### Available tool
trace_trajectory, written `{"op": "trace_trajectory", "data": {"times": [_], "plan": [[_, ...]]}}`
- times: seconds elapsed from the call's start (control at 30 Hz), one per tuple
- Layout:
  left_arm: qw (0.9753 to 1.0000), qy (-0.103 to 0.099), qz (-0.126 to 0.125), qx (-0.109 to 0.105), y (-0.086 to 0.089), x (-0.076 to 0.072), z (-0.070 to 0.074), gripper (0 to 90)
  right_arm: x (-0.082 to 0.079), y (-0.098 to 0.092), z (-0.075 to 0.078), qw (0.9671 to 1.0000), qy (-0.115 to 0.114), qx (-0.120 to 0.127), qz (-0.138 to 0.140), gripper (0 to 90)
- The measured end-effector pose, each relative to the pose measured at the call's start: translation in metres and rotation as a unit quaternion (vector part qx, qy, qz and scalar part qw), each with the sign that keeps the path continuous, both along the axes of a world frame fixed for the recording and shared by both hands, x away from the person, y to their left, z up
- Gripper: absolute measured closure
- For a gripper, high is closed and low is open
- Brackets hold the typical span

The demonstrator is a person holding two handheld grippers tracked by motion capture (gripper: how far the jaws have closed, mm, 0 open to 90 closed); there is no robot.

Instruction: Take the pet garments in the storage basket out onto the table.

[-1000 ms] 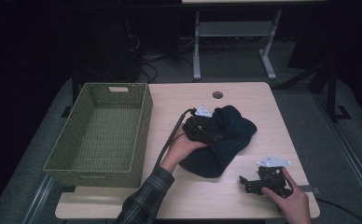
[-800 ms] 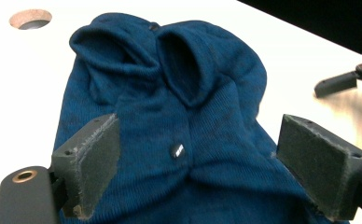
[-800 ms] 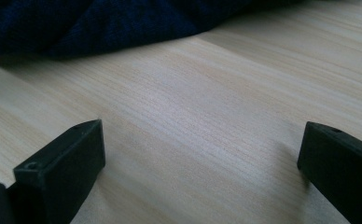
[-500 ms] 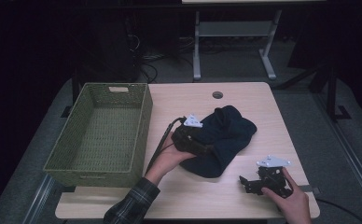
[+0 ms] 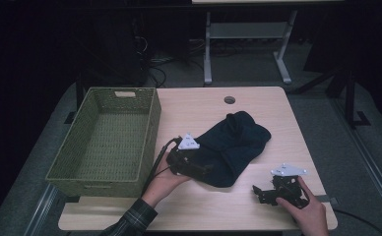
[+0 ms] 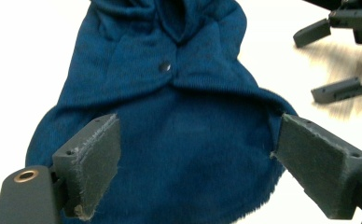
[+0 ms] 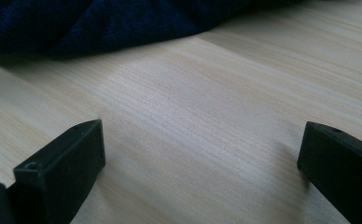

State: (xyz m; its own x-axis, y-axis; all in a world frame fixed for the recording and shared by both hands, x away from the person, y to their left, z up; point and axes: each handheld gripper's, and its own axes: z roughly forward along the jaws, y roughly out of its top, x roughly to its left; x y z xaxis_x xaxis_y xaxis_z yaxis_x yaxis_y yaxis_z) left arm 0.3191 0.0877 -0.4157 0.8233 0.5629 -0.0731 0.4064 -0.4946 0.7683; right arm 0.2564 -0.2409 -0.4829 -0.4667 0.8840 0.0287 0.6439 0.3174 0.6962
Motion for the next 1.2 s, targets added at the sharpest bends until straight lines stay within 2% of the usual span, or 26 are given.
{"op": "trace_trajectory", "data": {"times": [0.23,0.33,0.43,0.6,0.83,0.93,0.97,1.03,1.13,1.2], "plan": [[0.9999,0.002,0.012,0.010,0.017,-0.018,-0.016,13.7,0.000,0.000,0.000,1.0000,-0.001,-0.001,0.001,0.5],[0.9995,-0.004,0.017,0.026,0.022,-0.024,-0.022,13.7,0.000,0.000,0.000,1.0000,-0.001,-0.001,0.001,0.4],[0.9993,-0.001,0.019,0.033,0.025,-0.029,-0.027,13.7,0.000,0.000,0.000,1.0000,-0.001,-0.001,0.001,0.5],[0.9988,0.004,0.025,0.043,0.031,-0.034,-0.036,13.7,0.000,0.000,0.000,1.0000,-0.001,-0.001,0.002,0.4],[0.9969,0.020,0.018,0.074,0.033,-0.039,-0.051,13.5,0.000,0.000,0.000,1.0000,-0.001,-0.001,0.002,0.4],[0.9965,0.015,0.016,0.080,0.033,-0.040,-0.055,13.3,0.000,0.000,0.000,1.0000,-0.002,-0.001,0.002,0.5],[0.9965,0.009,0.016,0.081,0.033,-0.040,-0.056,12.9,0.000,0.000,0.000,1.0000,-0.001,-0.001,0.002,0.5],[0.9968,0.009,0.016,0.077,0.034,-0.040,-0.057,12.8,0.000,0.000,0.000,1.0000,-0.001,-0.001,0.002,0.5],[0.9984,-0.008,0.011,0.055,0.038,-0.041,-0.062,12.7,0.000,0.000,0.000,1.0000,-0.001,-0.001,0.001,0.5],[0.9984,-0.007,0.010,0.055,0.039,-0.041,-0.062,13.1,0.000,0.000,0.000,1.0000,-0.001,-0.001,0.001,0.5]]}}
